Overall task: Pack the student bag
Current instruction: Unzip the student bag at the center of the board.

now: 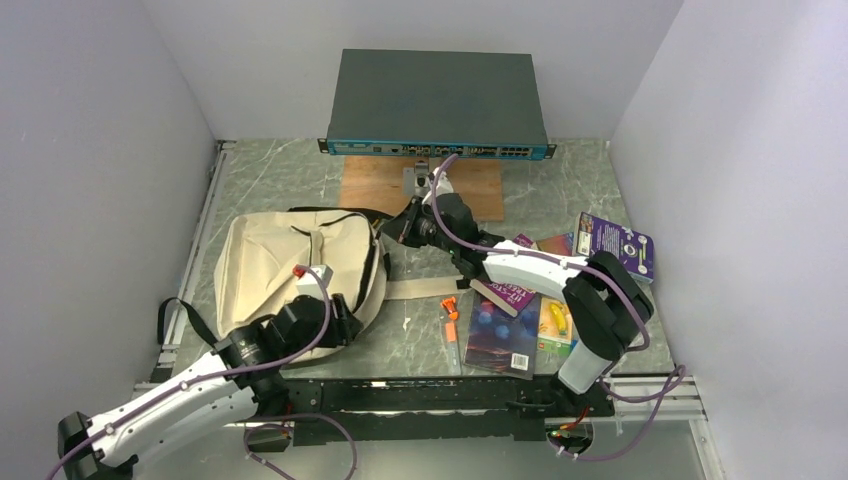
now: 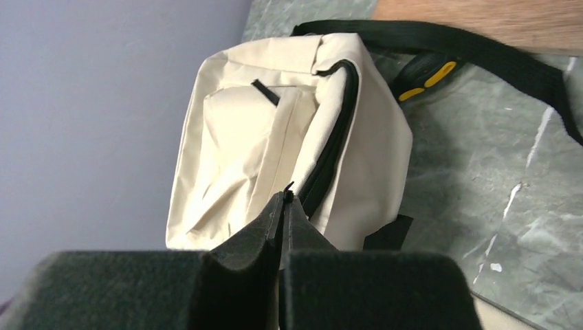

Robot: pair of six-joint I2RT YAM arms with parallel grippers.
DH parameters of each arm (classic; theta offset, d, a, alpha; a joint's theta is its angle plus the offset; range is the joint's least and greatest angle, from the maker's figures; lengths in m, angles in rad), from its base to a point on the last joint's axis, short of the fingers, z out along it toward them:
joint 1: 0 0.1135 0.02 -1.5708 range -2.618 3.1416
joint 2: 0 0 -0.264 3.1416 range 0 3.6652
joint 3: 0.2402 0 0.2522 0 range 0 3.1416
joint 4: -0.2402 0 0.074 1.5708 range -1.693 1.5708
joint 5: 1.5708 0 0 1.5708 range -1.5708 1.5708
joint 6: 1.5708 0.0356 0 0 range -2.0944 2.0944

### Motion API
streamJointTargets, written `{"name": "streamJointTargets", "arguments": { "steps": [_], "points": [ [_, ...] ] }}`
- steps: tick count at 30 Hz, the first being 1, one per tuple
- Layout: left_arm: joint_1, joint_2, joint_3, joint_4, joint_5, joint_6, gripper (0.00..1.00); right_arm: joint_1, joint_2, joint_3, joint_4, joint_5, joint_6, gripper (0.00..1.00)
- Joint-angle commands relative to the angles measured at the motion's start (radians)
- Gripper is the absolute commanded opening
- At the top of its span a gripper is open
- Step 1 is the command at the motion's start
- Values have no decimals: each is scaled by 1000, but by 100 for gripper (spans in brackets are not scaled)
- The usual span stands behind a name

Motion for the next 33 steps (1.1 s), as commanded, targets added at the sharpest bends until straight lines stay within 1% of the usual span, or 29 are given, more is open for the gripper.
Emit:
{"name": "streamJointTargets", "arguments": {
  "steps": [1,2,3,6,8,9,10,12,16,20,21,22,25,27,28,30,33],
  "points": [
    [-13,-2,172,-87,129,40,79,27,-102,-11,82,20,-65,0],
    [-11,17,232,-127,104,51,90,31,-120,-32,85,16,-62,0],
    [-11,42,288,-167,73,65,99,36,-135,-44,77,15,-63,0],
    [5,168,461,-237,-22,151,100,51,-174,-64,57,10,-65,0],
    [47,258,553,-278,-72,189,100,62,-194,-65,47,12,-68,0],
    [77,295,589,-285,-76,214,99,66,-200,-65,44,11,-67,0],
    [122,331,612,-272,-66,241,97,71,-205,-64,42,9,-66,0],
    [172,385,612,-202,-28,300,93,76,-212,-64,38,15,-67,0],
    [195,491,640,-188,-28,362,78,79,-223,-68,36,20,-60,0],
    [196,525,625,-136,18,389,75,84,-224,-67,35,26,-58,0],
    [197,529,622,-131,18,389,71,85,-222,-65,35,27,-58,0],
    [197,534,619,-135,6,384,65,87,-221,-61,28,32,-58,0],
    [197,570,614,-163,-25,399,40,89,-207,-47,7,57,-54,0],
    [197,600,616,-194,-28,425,2,89,-190,-34,-4,79,-49,0],
    [197,614,623,-222,-35,426,0,89,-177,-25,-12,88,-45,0],
    [197,627,623,-246,-20,448,0,91,-161,-3,-20,86,-44,0],
    [197,595,597,-223,44,476,0,92,-158,12,-35,90,-38,0]
  ]
}}
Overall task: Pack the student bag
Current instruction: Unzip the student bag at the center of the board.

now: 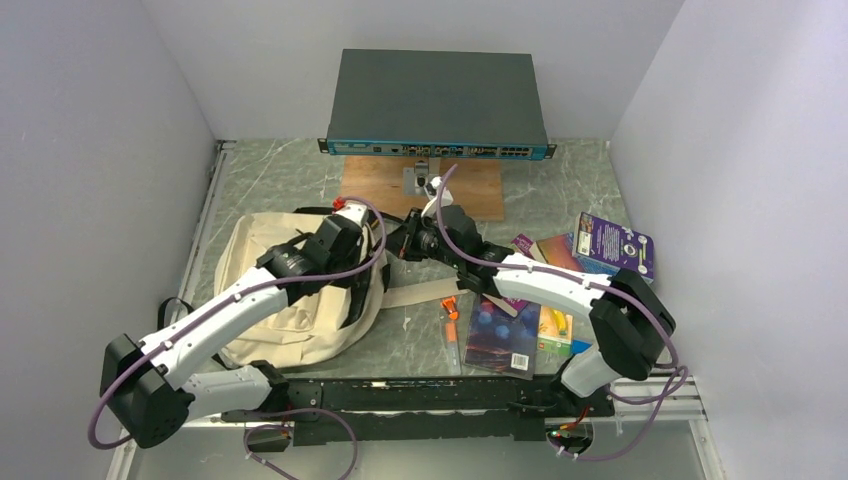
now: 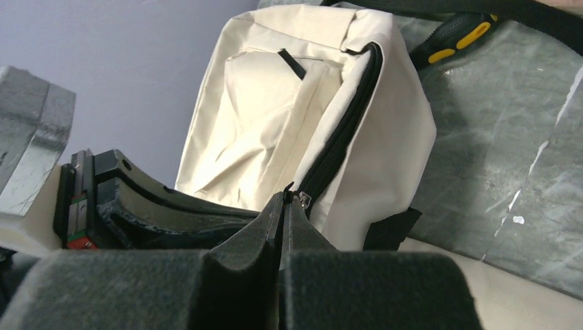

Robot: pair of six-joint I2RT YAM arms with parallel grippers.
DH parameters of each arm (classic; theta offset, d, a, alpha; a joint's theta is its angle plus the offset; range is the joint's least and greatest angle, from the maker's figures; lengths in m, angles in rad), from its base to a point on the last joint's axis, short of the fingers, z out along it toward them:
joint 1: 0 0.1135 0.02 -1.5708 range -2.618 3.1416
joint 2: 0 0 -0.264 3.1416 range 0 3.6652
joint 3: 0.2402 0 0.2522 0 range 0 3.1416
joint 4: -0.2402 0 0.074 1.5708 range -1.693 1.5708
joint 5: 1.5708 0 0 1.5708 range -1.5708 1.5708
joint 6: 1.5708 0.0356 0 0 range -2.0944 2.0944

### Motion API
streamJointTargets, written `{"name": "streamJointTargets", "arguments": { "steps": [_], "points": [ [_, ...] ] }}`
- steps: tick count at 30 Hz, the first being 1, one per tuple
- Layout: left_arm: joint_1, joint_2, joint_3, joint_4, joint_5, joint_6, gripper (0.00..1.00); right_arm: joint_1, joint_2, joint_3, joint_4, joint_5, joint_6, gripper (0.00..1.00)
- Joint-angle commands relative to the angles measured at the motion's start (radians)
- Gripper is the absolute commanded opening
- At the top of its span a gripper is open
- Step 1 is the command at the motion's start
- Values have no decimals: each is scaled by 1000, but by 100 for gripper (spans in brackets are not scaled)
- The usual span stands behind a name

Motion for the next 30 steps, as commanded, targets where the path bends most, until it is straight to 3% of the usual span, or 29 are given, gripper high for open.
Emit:
{"name": "streamJointTargets", "arguments": {
  "steps": [1,7,10,13,16,23,25,30],
  "points": [
    [4,-53,-30,-17,64,62,0,-3,-1,83,31,48,5,0],
    [2,-163,-91,6,259,52,0,2,48,136,-20,128,-15,0],
    [-33,-253,-133,-34,357,-2,0,2,109,221,-77,241,-119,0],
    [-106,-388,-169,-101,306,-80,0,-5,188,293,-58,341,-246,0],
    [-111,-493,-179,-115,285,-115,0,2,224,332,-50,323,-296,0],
    [-95,-335,-60,-107,99,-85,2,75,150,274,-37,257,-217,0],
    [-80,-268,-25,-127,46,-92,13,81,136,265,-47,248,-188,0],
    [-75,-194,-7,-61,13,-70,54,81,106,278,-78,230,-148,0]
  ]
}}
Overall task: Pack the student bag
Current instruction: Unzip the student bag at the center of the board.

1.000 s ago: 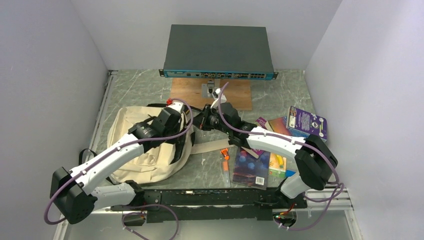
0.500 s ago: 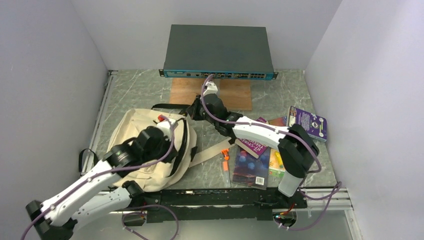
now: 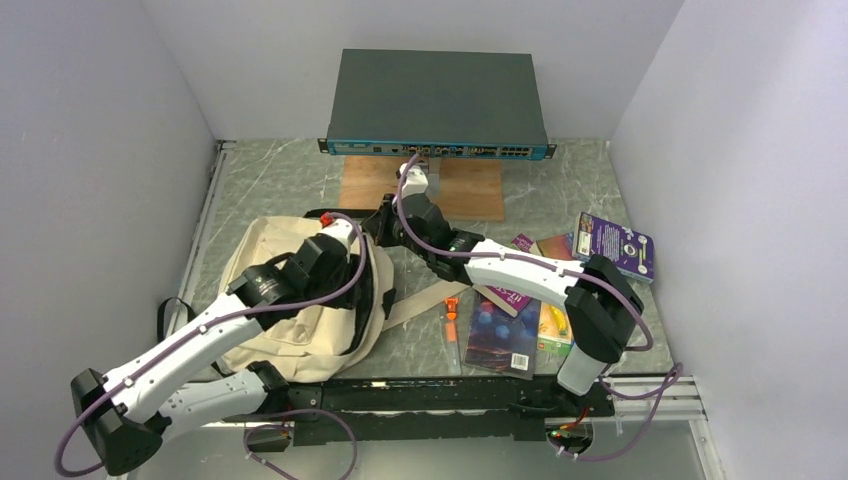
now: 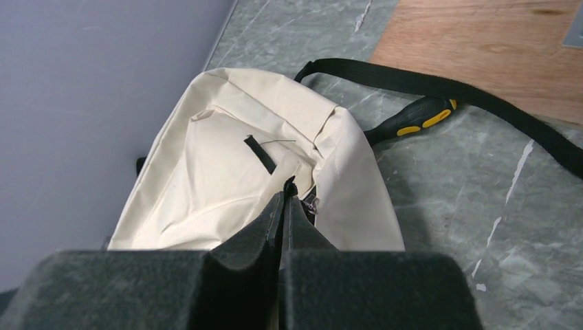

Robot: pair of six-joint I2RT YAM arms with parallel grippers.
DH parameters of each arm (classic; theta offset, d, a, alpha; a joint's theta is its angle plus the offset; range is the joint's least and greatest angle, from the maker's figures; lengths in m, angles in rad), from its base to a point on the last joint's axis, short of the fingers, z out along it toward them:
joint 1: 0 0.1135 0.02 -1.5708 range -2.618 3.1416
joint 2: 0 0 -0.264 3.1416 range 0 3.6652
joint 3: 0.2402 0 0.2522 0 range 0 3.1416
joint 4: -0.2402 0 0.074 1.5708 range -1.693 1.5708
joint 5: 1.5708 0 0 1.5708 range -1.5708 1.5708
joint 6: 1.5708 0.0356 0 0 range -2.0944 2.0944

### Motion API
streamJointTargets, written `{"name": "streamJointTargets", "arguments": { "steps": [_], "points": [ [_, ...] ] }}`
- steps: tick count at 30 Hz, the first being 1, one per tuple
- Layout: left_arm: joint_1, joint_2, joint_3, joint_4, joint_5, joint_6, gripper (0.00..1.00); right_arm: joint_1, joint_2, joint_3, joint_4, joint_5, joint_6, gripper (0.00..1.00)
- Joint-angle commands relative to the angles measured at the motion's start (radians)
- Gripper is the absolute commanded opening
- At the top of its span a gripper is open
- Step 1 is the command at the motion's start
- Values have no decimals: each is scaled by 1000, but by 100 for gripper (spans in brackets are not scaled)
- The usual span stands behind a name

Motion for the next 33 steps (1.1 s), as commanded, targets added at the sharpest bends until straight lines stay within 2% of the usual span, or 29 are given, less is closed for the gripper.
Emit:
{"name": "streamJointTargets", "arguments": {
  "steps": [1,3,4,10,11,13,14,15,19,22,28,33],
  "points": [
    [4,32,40,81,-58,12,62,-3,-69,16,45,-20,52,0],
    [4,55,34,95,-66,5,73,-3,-75,13,45,-22,61,0],
    [4,68,36,97,-69,3,74,-3,-77,11,46,-23,64,0],
    [6,98,31,64,-122,6,67,-4,-72,1,53,-34,82,0],
    [9,102,29,57,-126,15,60,-5,-66,5,54,-32,81,0],
    [8,112,48,28,-122,45,36,-6,-51,13,56,-14,74,0],
    [9,117,65,1,-126,62,15,-6,-40,22,54,8,60,0],
    [9,121,89,-40,-136,73,1,-6,-26,40,48,59,36,0],
    [3,33,152,-178,-150,102,0,-15,105,140,49,258,-135,0],
    [5,-98,145,-179,-134,122,0,-31,254,216,162,366,-313,0],
    [10,-149,74,-38,38,161,0,-28,358,248,293,373,-439,0],
    [16,-111,74,-6,5,179,0,-28,338,245,256,313,-433,0]
  ]
}}
